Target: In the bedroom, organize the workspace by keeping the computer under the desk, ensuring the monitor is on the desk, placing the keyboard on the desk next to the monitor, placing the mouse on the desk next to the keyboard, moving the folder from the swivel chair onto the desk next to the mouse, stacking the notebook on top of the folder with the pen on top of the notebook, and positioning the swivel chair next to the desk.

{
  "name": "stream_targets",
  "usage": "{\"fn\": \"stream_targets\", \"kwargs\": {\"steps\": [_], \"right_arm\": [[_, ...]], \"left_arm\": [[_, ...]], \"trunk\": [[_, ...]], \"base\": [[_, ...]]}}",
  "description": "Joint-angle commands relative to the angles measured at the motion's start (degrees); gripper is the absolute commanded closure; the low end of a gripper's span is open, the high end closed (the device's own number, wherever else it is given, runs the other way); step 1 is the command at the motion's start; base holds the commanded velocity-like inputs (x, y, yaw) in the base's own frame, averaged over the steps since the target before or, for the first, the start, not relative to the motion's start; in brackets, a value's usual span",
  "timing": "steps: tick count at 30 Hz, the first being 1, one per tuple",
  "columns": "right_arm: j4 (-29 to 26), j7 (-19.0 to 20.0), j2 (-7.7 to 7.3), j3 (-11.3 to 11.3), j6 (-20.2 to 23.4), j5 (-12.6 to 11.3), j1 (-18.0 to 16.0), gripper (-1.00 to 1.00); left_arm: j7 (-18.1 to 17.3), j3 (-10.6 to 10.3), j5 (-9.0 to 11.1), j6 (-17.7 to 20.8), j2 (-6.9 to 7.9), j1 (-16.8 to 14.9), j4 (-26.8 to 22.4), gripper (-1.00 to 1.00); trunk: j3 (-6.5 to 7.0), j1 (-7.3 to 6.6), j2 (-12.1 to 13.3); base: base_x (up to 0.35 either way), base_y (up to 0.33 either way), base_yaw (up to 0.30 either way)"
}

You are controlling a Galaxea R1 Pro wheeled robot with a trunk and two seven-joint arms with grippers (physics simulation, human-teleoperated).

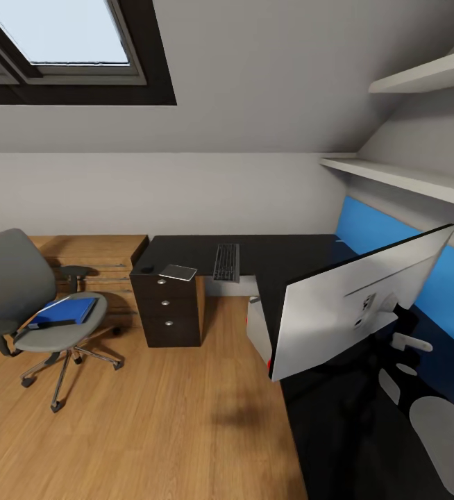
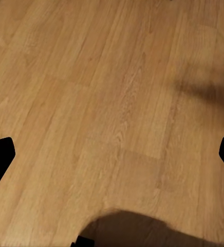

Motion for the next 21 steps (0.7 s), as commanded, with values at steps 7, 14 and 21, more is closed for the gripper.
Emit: {"fn": "stream_targets", "kwargs": {"steps": [7,14,21], "right_arm": [[0.1,-0.1,0.09,-0.2,-0.1,0.2,-0.1,-1.00],[0.1,-0.1,0.20,-0.2,-0.2,0.2,-0.1,-1.00],[0.1,-0.1,0.32,-0.2,-0.2,0.2,-0.1,-1.00]], "left_arm": [[0.3,-0.2,0.5,-0.1,0.08,0.0,-0.1,-1.00],[0.3,-0.2,0.5,-0.1,0.08,0.0,-0.1,-1.00],[0.3,-0.2,0.5,-0.1,0.11,0.0,-0.1,-1.00]], "trunk": [[-0.06,0.01,-0.1],[-0.06,0.01,-0.1],[-0.06,0.01,-0.1]], "base": [[-0.024,0.000,0.000],[-0.246,0.000,0.000],[-0.201,0.000,0.000]]}}
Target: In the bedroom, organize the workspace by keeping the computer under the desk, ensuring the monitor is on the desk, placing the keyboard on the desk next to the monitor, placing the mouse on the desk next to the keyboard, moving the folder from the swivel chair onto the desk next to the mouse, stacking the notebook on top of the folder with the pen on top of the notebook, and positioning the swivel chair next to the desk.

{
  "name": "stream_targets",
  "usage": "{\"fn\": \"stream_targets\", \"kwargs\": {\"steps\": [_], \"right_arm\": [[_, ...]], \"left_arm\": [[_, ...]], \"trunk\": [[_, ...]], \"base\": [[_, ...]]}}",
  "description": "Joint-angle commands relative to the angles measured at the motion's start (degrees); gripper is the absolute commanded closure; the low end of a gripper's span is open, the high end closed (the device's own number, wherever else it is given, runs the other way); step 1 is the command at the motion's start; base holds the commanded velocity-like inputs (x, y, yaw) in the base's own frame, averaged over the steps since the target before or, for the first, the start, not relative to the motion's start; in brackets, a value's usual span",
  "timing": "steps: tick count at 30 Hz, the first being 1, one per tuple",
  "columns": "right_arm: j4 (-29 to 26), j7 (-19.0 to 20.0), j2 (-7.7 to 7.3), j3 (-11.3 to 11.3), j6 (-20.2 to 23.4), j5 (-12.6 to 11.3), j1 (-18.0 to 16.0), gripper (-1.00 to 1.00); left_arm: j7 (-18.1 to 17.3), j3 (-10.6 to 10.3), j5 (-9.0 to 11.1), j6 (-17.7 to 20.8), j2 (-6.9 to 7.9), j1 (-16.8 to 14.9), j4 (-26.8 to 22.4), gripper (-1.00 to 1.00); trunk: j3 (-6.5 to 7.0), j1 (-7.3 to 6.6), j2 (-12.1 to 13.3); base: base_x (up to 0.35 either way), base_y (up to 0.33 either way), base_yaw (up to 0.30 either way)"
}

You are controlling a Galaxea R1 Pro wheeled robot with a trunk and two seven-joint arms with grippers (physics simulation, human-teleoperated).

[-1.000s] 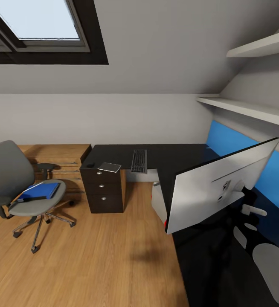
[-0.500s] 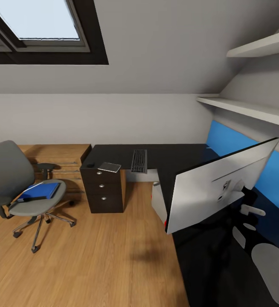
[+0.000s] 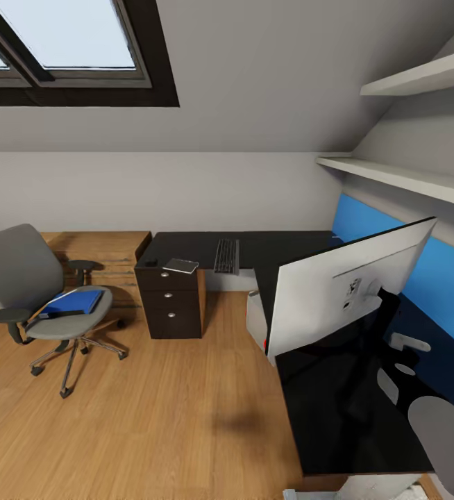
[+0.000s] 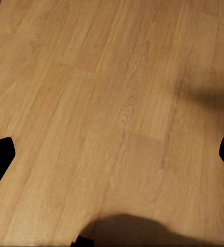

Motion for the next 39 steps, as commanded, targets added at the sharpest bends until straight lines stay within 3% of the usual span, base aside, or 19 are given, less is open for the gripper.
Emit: {"fn": "stream_targets", "kwargs": {"steps": [1,11,21,25,26,28,29,32,33,35,36,39], "right_arm": [[0.1,-0.1,0.01,-0.2,-0.2,0.2,-0.1,-1.00],[0.1,-0.1,0.26,-0.2,-0.2,0.3,-0.1,-1.00],[-0.3,-0.1,0.35,0.0,1.1,0.1,-0.1,-1.00],[-4.1,-0.1,0.47,-0.1,12.2,-0.2,-0.1,-1.00],[-7.8,0.0,1.00,-0.3,16.9,-0.3,-0.1,-1.00],[-12.4,-0.1,2.06,-0.4,22.4,-0.3,-0.1,-1.00],[-21.3,-0.1,4.13,-0.5,31.6,-0.1,0.1,-1.00],[-32.3,-0.1,6.10,-0.5,41.1,-0.1,0.6,-1.00],[-39.8,-0.1,7.26,-0.5,46.9,-0.1,1.5,-1.00],[-46.7,-0.2,8.43,-0.5,52.3,0.0,2.7,-1.00],[-62.6,-0.4,11.21,-0.1,66.2,0.1,5.5,-1.00],[-69.7,-1.1,12.92,0.6,70.4,0.4,6.2,-1.00]], "left_arm": [[0.4,-0.2,0.5,-0.1,0.07,0.0,-0.1,-1.00],[0.4,-0.2,0.5,-0.1,0.05,0.0,-0.1,-1.00],[0.7,-0.5,0.6,0.0,0.05,0.0,0.1,-1.00],[0.8,-0.5,0.6,0.0,0.05,0.0,1.3,-1.00],[0.8,-0.4,0.6,0.0,0.07,0.0,1.5,-1.00],[0.8,-0.4,0.6,0.0,0.08,0.0,1.6,-1.00],[0.8,-0.4,0.6,0.0,0.09,0.0,1.7,-1.00],[0.8,-0.4,0.6,0.0,0.07,0.0,1.8,-1.00],[0.8,-0.4,0.5,0.0,0.08,0.0,1.8,-1.00],[0.8,-0.4,0.5,0.0,0.09,0.0,1.8,-1.00],[0.8,-0.4,0.5,0.0,0.13,0.0,1.8,-1.00],[0.8,-0.4,0.5,0.0,0.13,0.0,1.8,-1.00]], "trunk": [[-0.06,-0.01,-0.1],[-0.06,-0.01,-0.1],[-0.06,-0.01,-0.1],[-0.06,-0.01,-0.1],[-0.06,-0.01,-0.1],[-0.06,-0.01,-0.1],[-0.06,-0.01,-0.1],[-0.06,-0.01,-0.1],[-0.06,-0.01,-0.1],[-0.06,-0.01,-0.1],[-0.06,-0.01,-0.1],[-0.06,-0.01,-0.1]], "base": [[-0.216,0.000,0.000],[-0.230,0.000,0.000],[-0.050,0.000,0.000],[-0.004,0.000,0.000],[-0.001,0.000,0.000],[-0.001,0.000,0.000],[0.000,0.000,0.000],[0.000,0.000,0.000],[0.000,0.000,0.000],[0.000,0.000,0.000],[0.000,0.000,0.000],[0.000,0.000,0.000]]}}
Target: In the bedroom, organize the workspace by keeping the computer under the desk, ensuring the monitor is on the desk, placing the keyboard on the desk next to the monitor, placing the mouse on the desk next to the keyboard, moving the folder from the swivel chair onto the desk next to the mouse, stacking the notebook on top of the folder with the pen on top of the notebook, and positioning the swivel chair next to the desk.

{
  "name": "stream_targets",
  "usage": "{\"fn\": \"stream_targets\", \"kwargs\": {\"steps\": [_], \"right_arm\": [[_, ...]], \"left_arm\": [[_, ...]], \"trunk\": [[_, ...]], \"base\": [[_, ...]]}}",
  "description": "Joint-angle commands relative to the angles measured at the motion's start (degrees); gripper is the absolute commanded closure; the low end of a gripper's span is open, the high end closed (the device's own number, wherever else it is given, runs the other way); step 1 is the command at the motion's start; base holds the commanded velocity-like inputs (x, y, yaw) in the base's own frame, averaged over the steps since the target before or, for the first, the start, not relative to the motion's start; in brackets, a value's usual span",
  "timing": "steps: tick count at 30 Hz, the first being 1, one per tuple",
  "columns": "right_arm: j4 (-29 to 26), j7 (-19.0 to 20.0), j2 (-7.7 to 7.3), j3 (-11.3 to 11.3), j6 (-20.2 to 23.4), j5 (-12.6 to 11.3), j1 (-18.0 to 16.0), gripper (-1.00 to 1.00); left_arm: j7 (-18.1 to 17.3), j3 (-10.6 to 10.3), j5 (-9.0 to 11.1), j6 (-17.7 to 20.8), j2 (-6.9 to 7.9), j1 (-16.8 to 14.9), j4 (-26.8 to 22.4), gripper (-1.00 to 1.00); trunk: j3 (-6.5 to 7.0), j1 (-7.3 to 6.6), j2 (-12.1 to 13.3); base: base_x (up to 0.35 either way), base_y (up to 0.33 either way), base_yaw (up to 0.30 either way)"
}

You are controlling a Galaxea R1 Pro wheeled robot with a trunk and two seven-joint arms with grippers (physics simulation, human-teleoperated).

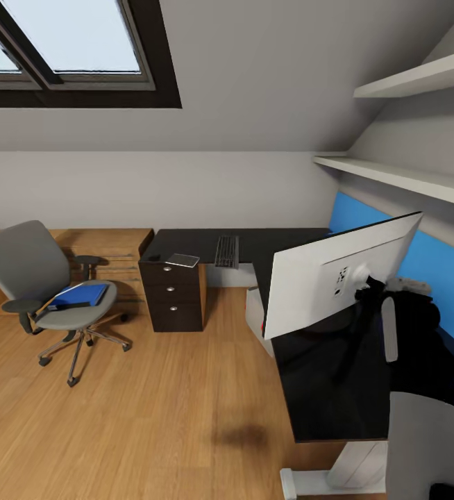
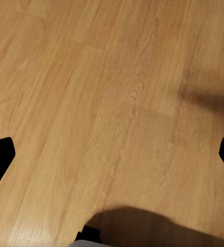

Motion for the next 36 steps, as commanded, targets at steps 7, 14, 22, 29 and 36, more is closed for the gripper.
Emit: {"fn": "stream_targets", "kwargs": {"steps": [7,14,22,29,36], "right_arm": [[-6.7,-9.2,3.57,4.5,2.8,2.6,-2.3,-1.00],[-5.9,-11.9,4.43,7.4,2.8,3.1,-9.1,-1.00],[16.7,-12.6,4.43,9.2,-0.3,3.3,-31.0,-1.00],[38.5,-14.4,4.74,9.3,-6.9,3.2,-47.5,-1.00],[50.9,-17.1,8.07,9.3,-13.7,3.0,-54.7,-1.00]], "left_arm": [[0.4,-0.2,0.5,-0.1,0.02,0.0,-0.1,-1.00],[0.4,-0.2,0.5,-0.1,-0.02,0.0,0.1,-1.00],[0.4,-0.3,0.4,-0.1,-0.45,0.0,1.2,-1.00],[0.4,-0.4,-0.7,-1.2,-1.46,0.0,1.5,-1.00],[0.5,-0.3,-2.1,-2.7,-1.91,0.0,1.7,-1.00]], "trunk": [[-0.06,0.02,0.0],[-0.06,0.02,0.0],[-0.06,0.02,0.0],[-0.06,0.02,0.0],[-0.06,0.02,0.0]], "base": [[0.000,0.000,0.000],[0.000,0.000,0.000],[0.000,0.000,0.000],[0.000,0.000,0.000],[0.000,0.000,0.000]]}}
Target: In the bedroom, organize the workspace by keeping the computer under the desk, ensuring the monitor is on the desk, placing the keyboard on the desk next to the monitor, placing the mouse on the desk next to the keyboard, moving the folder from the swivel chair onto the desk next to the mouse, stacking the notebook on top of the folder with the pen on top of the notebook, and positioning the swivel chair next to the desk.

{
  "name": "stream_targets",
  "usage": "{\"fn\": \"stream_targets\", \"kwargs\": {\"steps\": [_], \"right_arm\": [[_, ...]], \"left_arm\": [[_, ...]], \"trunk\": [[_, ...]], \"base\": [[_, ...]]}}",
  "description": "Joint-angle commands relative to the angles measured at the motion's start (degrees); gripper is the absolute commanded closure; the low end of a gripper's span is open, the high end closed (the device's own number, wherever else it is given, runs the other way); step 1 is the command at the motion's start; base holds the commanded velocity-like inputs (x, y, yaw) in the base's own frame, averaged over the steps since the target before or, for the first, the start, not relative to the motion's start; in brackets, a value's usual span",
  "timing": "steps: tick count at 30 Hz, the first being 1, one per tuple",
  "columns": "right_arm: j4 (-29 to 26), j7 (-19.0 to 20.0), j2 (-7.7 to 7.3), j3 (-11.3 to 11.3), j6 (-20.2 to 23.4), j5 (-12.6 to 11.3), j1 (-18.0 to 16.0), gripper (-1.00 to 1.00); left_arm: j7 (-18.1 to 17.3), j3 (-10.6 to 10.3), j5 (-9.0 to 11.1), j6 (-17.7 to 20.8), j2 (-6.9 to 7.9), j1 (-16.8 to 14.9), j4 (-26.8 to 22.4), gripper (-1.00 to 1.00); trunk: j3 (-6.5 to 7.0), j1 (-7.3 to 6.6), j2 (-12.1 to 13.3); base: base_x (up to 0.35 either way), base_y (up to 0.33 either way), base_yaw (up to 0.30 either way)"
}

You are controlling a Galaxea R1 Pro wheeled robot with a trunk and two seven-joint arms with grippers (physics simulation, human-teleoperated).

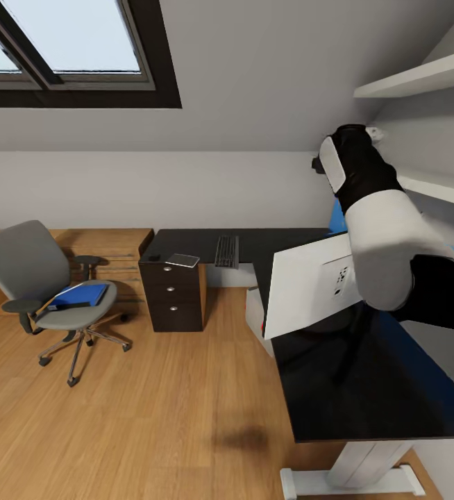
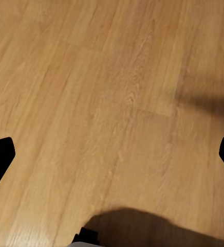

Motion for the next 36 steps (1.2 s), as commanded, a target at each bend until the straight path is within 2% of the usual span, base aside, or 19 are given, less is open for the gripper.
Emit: {"fn": "stream_targets", "kwargs": {"steps": [1,4,7,12,20,26,29,33,34,36], "right_arm": [[0.4,0.0,0.59,-0.4,0.1,0.6,-0.3,-1.00],[1.3,-0.3,2.08,-0.5,-0.4,0.4,-0.8,-1.00],[1.6,-0.3,2.65,-0.5,-0.5,0.3,-0.7,-1.00],[1.8,-0.1,3.00,-0.7,-0.8,0.1,1.0,-1.00],[2.4,0.8,3.19,-0.6,0.0,-0.3,2.3,-1.00],[2.9,1.5,3.33,-0.6,3.5,-0.5,3.6,-1.00],[3.3,5.0,3.51,-0.4,6.5,-0.5,5.9,-1.00],[3.4,7.4,3.50,-0.5,9.0,-0.5,6.8,-1.00],[3.6,9.1,3.39,-0.5,10.4,-0.4,8.2,-1.00],[3.6,9.4,3.33,-0.5,11.0,-0.4,8.8,-1.00]], "left_arm": [[0.4,-0.3,0.5,-0.4,0.06,0.0,-0.1,-1.00],[0.5,-0.2,0.4,-0.5,0.04,0.0,0.0,-1.00],[0.5,-0.2,0.4,-0.6,0.05,0.0,0.3,-1.00],[0.5,-0.2,0.3,-0.6,0.06,0.0,0.7,-1.00],[0.5,-0.2,0.3,-0.6,0.06,0.0,0.9,-1.00],[0.5,-0.2,0.3,-0.6,0.06,0.0,1.4,-1.00],[0.5,-0.2,0.3,-0.6,0.06,0.0,1.8,-1.00],[0.5,-0.2,0.3,-0.6,0.08,0.0,1.9,-1.00],[0.5,-0.1,0.3,-0.6,0.13,0.0,2.0,-1.00],[0.5,-0.1,0.3,-0.6,0.10,0.0,2.0,-1.00]], "trunk": [[-0.07,0.01,0.0],[-0.07,0.01,0.0],[-0.07,0.01,0.0],[-0.07,0.01,0.0],[-0.07,0.01,0.0],[-0.07,0.01,0.0],[-0.07,0.01,0.0],[-0.07,0.01,0.0],[-0.07,0.01,0.0],[-0.07,0.01,0.0]], "base": [[0.000,0.000,0.000],[0.000,0.000,0.000],[0.000,0.000,0.000],[0.066,0.008,0.000],[0.253,0.029,0.000],[0.307,0.006,0.000],[0.195,0.001,0.000],[0.072,0.000,0.000],[0.009,0.000,0.000],[0.005,0.000,0.000]]}}
